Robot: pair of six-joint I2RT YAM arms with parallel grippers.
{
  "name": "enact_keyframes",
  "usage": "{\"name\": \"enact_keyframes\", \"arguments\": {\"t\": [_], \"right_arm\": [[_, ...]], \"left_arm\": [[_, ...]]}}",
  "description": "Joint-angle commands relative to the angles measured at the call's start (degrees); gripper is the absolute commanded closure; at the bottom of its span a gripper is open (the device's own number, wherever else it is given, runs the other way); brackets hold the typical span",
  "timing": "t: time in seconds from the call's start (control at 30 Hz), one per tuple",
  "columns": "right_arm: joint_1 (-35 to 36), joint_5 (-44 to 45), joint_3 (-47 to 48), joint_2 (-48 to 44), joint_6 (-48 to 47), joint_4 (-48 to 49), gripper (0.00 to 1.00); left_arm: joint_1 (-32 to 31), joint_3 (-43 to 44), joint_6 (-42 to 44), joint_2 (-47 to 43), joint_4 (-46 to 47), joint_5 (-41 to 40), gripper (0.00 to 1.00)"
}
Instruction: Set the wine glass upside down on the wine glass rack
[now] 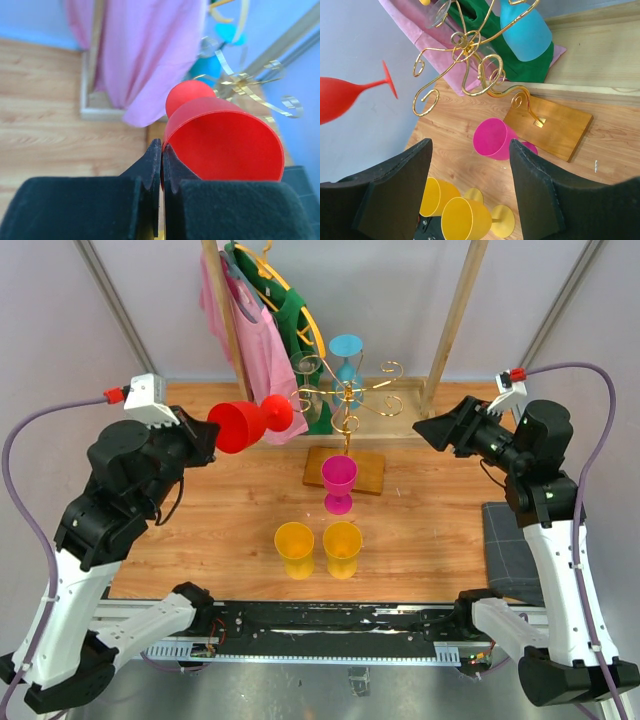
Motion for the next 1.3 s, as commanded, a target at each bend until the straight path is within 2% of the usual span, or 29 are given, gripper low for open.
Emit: {"name": "enact_keyframes", "arguments": {"t": [0.0,0.17,0.3,0.47,0.6,0.8,0.87,0.93,0.97,1.03,1.1,1.27], "right_arm": [[-0.82,-0.98,2.37,-0.25,0.02,1.65,0.35],[-0.84,-0.93,2.96,-0.51,-0.25,1.16,0.35],[-0.8,-1.39,3.2,-0.45,-0.37,1.24,0.35],[-0.79,-4.54,3.55,0.52,0.44,4.32,0.35],[-0.78,-6.06,4.93,1.79,0.49,5.91,0.34],[-0.8,-6.07,5.51,3.18,0.98,7.36,0.34],[-0.81,-6.52,5.56,3.51,1.18,8.09,0.34],[-0.8,-7.05,5.55,3.99,1.3,8.77,0.33],[-0.84,-7.16,5.61,4.23,1.31,8.95,0.33],[-0.84,-7.36,5.7,4.46,1.33,9.14,0.32],[-0.84,-7.79,5.79,4.62,1.23,9.48,0.31],[-0.8,-13.04,5.19,5.34,5.2,16.48,0.35]], "left_arm": [[-0.37,2.02,0.27,-0.16,14.97,11.62,1.0],[-0.37,5.12,-0.18,2.34,17.76,15.3,1.0],[-0.37,3.36,-0.2,1.77,24.23,19.33,1.0],[-0.37,1.36,-3.78,3.1,32.6,31.69,1.0],[-0.37,0.06,-10.3,5.59,39.1,41.06,1.0],[0.18,-4.59,-20.26,7.81,53.96,53.98,1.0],[2.82,-6.98,-27.85,9.14,61.95,59.88,1.0],[7.34,-11.86,-41.18,10.42,77.63,64.84,1.0],[9.62,-14.39,-50.57,11.07,88.3,65.95,1.0],[13.56,-18.72,-62.4,12.84,102.34,66.89,1.0],[15.94,-21.33,-70.58,14.71,113.23,67.07,1.0],[19.4,-24.26,-84.95,19.73,131.24,65.79,1.0]]}}
